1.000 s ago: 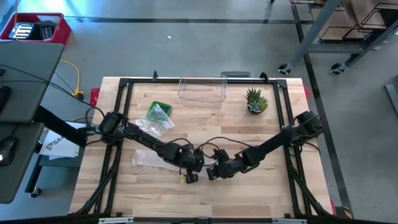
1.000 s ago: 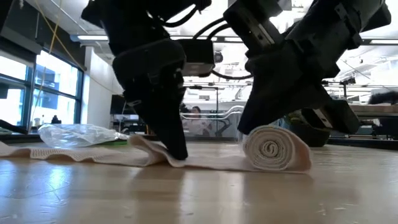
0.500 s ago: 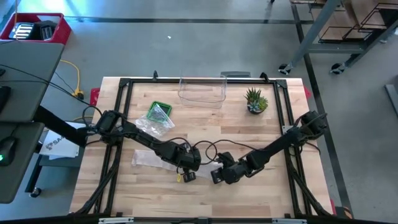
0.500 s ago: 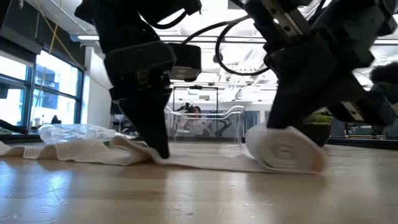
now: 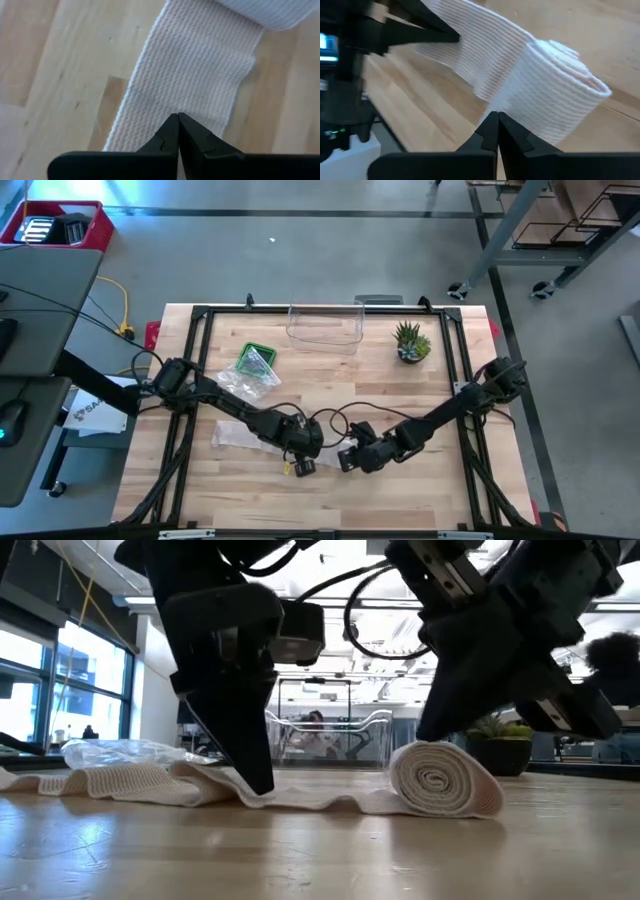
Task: Roll bandage
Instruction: Roll the bandage
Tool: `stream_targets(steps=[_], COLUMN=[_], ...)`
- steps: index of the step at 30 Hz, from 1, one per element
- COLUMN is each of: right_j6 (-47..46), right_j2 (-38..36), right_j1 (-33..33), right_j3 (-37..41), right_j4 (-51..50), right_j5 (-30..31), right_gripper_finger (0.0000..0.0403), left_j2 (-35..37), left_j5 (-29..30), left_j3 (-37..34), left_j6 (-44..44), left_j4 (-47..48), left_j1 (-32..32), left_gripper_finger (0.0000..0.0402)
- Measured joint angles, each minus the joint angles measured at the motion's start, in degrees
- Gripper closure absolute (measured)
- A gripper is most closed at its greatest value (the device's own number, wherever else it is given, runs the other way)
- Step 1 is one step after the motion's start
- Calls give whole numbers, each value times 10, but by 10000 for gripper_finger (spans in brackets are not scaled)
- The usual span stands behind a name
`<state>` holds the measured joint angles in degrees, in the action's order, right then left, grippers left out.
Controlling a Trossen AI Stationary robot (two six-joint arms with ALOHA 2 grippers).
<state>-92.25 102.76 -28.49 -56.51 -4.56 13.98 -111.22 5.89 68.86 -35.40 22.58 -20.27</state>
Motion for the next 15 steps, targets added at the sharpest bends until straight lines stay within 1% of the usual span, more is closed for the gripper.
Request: stream_targets(steps=[3,6,8,12,15], right_j6=[4,4,4,-4,-3], right_j2=[-13,-14,-10,-3,-4], right_j1=[0,0,0,1,6], right_j3=[0,0,0,0,0], right_j4=[1,-5,-4,-22,-38], right_j5=[13,16,16,20,20], right_gripper_finger=[403,403,403,403,403], left_j2=[18,34,35,16,-4], left_j5=[7,38,47,38,27], left_j3=[1,1,1,1,1], left_j6=[6,6,-6,-4,-1], left_j4=[-4,-8,-34,-118,-140], left_j1=[0,0,0,-3,-5], left_gripper_finger=[402,401,402,402,402])
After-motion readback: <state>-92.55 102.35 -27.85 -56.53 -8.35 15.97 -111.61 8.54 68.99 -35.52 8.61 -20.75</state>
